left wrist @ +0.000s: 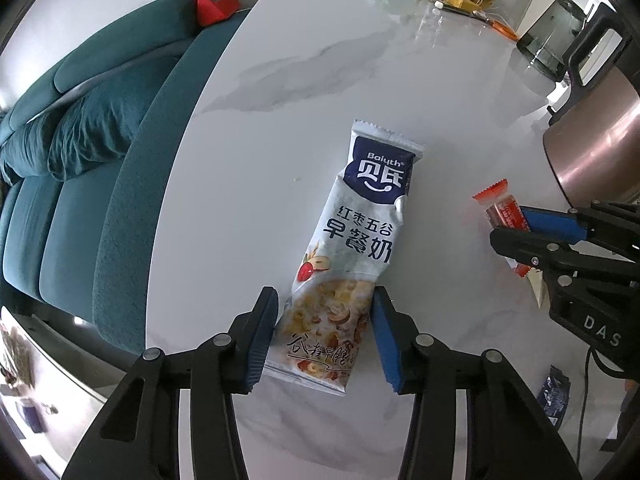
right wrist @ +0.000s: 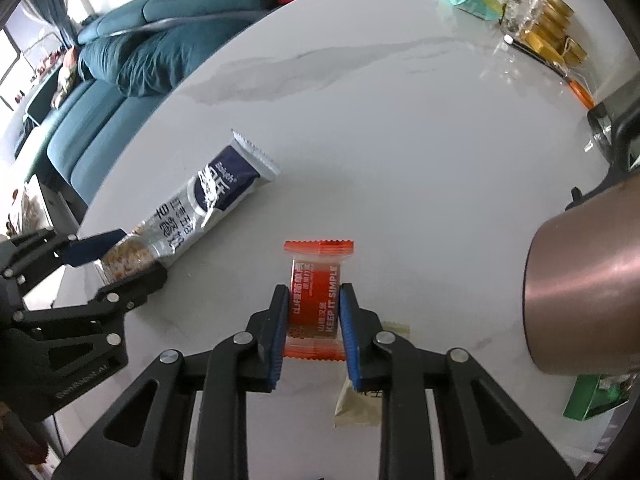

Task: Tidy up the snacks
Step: 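Lift the white bar with left tool while right tool lifts the red candy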

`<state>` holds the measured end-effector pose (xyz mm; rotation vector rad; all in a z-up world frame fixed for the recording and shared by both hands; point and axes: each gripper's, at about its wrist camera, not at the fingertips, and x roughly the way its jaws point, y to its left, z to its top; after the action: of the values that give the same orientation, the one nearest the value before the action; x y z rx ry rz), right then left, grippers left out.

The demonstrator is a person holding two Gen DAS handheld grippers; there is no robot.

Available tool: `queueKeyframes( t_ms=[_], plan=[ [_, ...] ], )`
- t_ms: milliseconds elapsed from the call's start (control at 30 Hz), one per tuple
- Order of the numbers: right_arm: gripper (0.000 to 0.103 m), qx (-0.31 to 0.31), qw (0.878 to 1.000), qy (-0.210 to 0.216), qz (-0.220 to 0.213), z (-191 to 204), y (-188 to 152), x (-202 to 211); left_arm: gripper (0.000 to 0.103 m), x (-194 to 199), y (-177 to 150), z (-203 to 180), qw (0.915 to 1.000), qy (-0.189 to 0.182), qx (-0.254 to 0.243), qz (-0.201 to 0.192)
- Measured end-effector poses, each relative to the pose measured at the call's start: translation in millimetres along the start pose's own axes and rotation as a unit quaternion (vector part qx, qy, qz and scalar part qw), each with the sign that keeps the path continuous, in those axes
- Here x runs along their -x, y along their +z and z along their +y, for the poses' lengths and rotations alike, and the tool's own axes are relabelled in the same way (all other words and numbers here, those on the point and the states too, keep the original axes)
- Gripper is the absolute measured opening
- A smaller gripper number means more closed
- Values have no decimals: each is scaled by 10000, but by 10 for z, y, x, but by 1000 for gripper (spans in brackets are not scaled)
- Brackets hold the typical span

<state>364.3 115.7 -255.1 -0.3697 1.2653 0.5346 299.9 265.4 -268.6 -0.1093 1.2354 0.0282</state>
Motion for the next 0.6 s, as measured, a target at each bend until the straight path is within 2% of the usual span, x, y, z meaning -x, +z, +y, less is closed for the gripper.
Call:
queueKeyframes(
  t_ms=[267,600],
  plan=[
    [10,-205,9995,94,-238,-78,-58,246,39,191,-37,-58,9997,-18,-108,-210],
    [10,-245,9994,172,-184,-109,-151,266,39,-56,-75,-95,9997,-99,-204,124]
  ],
)
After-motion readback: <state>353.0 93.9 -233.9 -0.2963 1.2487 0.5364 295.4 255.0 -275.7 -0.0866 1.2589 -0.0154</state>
